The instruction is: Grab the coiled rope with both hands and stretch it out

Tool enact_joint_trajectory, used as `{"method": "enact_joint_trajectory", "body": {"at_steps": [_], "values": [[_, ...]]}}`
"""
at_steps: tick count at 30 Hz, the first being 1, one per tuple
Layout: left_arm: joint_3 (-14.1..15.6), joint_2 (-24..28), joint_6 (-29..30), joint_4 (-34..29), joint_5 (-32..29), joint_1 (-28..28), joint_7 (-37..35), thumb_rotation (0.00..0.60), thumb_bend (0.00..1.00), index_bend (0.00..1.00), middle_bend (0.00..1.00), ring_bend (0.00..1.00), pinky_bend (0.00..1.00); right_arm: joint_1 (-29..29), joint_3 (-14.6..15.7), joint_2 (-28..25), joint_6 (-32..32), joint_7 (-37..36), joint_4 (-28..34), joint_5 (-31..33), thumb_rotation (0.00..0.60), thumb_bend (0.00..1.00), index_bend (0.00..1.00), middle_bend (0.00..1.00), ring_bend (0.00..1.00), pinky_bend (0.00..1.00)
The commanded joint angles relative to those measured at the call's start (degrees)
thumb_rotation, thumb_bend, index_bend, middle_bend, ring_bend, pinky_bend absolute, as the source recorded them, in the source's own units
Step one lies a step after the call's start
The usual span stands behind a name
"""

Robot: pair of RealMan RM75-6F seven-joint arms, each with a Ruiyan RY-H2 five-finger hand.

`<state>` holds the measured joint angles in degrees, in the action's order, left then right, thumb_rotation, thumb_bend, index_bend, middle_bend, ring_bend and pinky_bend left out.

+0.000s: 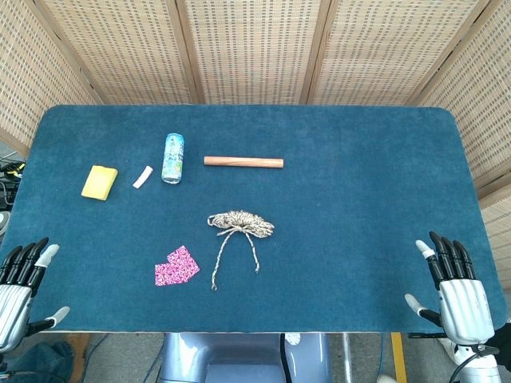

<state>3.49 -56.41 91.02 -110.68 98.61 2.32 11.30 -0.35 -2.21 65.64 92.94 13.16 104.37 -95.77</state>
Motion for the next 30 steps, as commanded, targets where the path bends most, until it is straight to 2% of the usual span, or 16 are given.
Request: {"method": "enact_joint_trajectory", "body": {"at_steps": [1,10,16,21,22,25,30], "values": [[-0.01,-0.05,-0.05,0.05,-0.05,-0.02,0.03,0.600,0.00,0.00,0.00,0.00,0.00,0.05,-0.02,0.08,-0.17,0.17,-0.02,0.13,0.600,0.00,0.12,0.00,0.00,0.00],[-0.17,-0.25,-0.61,-0.17,-0.47,-0.29,0.44,0.600,0.00,0.00,0.00,0.00,0.00,1.13,0.13,0.38,-2.19,0.66,-0.28,-0.07,0.600,0.00,0.17,0.00,0.00,0.00],[-0.37,-0.76,-0.91,-0.43,-0.78,-0.45,1.41,0.600,0.00,0.00,0.00,0.00,0.00,6.14,-0.69,-0.78,-9.05,2.61,-0.66,-1.81,0.600,0.00,0.24,0.00,0.00,0.00],[-0.62,-1.53,-1.12,-0.45,-0.88,-0.61,2.60,0.600,0.00,0.00,0.00,0.00,0.00,14.93,-1.89,-3.11,-19.79,1.18,0.58,-5.76,0.600,0.03,0.36,0.00,0.00,0.00],[-0.84,-1.88,-1.83,-0.39,-1.65,-0.91,3.23,0.600,0.00,0.00,0.00,0.00,0.00,19.94,-2.90,-2.41,-26.13,-0.05,0.94,-6.57,0.600,0.04,0.37,0.00,0.00,0.00],[-1.39,-2.58,-2.97,-0.70,-3.16,-1.45,4.62,0.600,0.00,0.00,0.00,0.00,0.00,26.87,-5.92,-0.50,-35.75,-0.22,-0.56,-2.27,0.600,0.08,0.41,0.00,0.00,0.00],[-1.86,-3.21,-3.97,-0.90,-4.63,-1.97,6.01,0.600,0.00,0.00,0.00,0.00,0.00,33.39,-8.49,4.66,-43.45,1.76,-3.55,2.75,0.600,0.14,0.44,0.00,0.00,0.00]]}}
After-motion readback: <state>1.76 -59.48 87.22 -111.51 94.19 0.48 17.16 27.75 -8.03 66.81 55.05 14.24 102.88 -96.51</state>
